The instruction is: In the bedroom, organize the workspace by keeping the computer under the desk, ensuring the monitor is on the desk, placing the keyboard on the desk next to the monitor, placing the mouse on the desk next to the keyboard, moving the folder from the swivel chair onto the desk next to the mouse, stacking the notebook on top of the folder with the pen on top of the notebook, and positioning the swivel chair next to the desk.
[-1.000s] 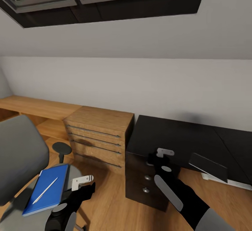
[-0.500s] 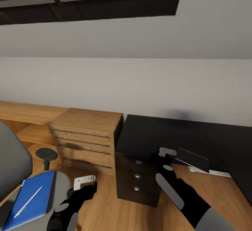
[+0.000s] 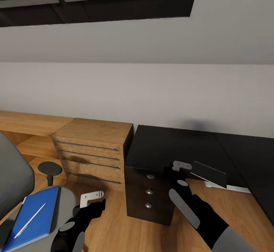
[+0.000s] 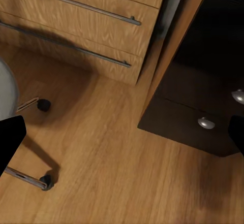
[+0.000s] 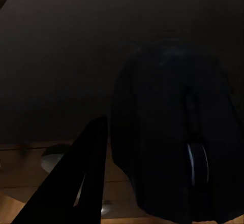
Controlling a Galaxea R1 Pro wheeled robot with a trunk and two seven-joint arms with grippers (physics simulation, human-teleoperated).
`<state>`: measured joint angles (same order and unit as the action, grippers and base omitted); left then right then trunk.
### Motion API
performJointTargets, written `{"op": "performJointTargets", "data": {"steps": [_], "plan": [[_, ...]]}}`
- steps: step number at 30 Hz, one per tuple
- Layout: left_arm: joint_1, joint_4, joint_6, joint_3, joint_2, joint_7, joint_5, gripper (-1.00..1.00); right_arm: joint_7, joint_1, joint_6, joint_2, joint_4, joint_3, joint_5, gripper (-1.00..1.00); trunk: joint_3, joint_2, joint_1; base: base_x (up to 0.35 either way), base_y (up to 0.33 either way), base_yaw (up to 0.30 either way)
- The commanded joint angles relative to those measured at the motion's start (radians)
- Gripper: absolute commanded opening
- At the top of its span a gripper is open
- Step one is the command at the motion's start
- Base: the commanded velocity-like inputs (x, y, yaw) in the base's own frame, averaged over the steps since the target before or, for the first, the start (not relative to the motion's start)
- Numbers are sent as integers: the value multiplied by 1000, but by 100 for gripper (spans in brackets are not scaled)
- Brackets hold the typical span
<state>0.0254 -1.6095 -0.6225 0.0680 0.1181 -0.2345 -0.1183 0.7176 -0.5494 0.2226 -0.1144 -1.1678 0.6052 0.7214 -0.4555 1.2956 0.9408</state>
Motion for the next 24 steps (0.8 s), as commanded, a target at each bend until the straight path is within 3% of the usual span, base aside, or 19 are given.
{"op": "performJointTargets", "data": {"steps": [1,9,19,24], "plan": [[1,-1,-4,1,0,-9,-11,100,5,-1,4,-1,-2,3,4,-100,-1,1,0,0,0,0],[1,-1,-3,1,0,-9,-11,100,6,-1,3,-4,0,1,4,-100,-1,1,0,0,0,-23],[1,-1,-4,1,0,-9,-12,100,6,-1,3,-4,2,-10,4,-100,4,1,0,0,0,-225],[1,-1,-6,1,0,-9,-12,100,6,-1,3,-4,9,-44,4,-100,7,1,0,0,0,-252]]}}
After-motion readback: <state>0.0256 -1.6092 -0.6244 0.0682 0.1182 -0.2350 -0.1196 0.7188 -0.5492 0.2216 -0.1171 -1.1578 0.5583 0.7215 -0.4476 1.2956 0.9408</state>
